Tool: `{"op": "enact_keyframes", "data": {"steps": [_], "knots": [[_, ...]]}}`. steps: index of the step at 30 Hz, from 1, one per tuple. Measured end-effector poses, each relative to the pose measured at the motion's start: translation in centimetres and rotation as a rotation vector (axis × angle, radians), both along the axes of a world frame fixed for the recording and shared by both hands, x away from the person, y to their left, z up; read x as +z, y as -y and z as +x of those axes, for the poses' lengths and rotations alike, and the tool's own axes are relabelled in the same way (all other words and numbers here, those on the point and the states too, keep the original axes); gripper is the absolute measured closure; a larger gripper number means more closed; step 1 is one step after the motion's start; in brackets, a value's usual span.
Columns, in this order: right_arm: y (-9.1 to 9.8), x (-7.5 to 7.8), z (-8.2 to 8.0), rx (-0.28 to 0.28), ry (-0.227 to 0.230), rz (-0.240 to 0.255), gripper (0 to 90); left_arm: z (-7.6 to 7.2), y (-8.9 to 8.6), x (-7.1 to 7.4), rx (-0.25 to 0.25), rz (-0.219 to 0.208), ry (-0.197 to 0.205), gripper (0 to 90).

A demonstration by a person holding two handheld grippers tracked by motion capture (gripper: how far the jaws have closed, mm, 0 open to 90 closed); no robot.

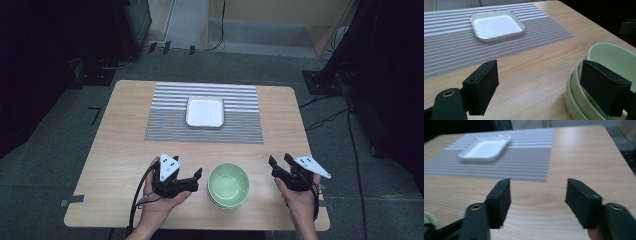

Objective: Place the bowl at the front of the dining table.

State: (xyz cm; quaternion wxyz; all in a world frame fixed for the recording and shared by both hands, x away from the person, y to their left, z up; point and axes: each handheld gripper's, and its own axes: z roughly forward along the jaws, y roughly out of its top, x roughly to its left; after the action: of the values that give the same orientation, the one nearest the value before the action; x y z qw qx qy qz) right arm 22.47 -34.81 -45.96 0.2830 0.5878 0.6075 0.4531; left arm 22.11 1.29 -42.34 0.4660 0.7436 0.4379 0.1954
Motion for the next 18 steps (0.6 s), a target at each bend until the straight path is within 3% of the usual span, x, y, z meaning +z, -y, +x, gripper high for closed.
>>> {"op": "enact_keyframes", "data": {"steps": [1,6,9,16,18], "knots": [[-0.5,0.7,-0.4,0.023,0.028,0.024,45.5,-0.1,0.2,0.0,-0.011,-0.002,-0.006,14.8],[-1.5,1.5,-0.9,0.077,0.033,0.068,50.2,-0.2,0.8,-0.2,-0.026,0.004,-0.02,14.9],[-2.7,2.0,-1.2,0.168,0.016,0.102,59.7,-0.2,1.2,-0.3,-0.038,0.007,-0.027,14.9],[-4.3,2.5,-1.6,0.253,0.014,0.129,63.3,-0.4,1.6,-0.4,-0.06,0.01,-0.032,14.9],[-4.7,2.5,-1.7,0.281,0.009,0.137,68.1,-0.4,1.8,-0.5,-0.072,0.0,-0.038,14.9]]}}
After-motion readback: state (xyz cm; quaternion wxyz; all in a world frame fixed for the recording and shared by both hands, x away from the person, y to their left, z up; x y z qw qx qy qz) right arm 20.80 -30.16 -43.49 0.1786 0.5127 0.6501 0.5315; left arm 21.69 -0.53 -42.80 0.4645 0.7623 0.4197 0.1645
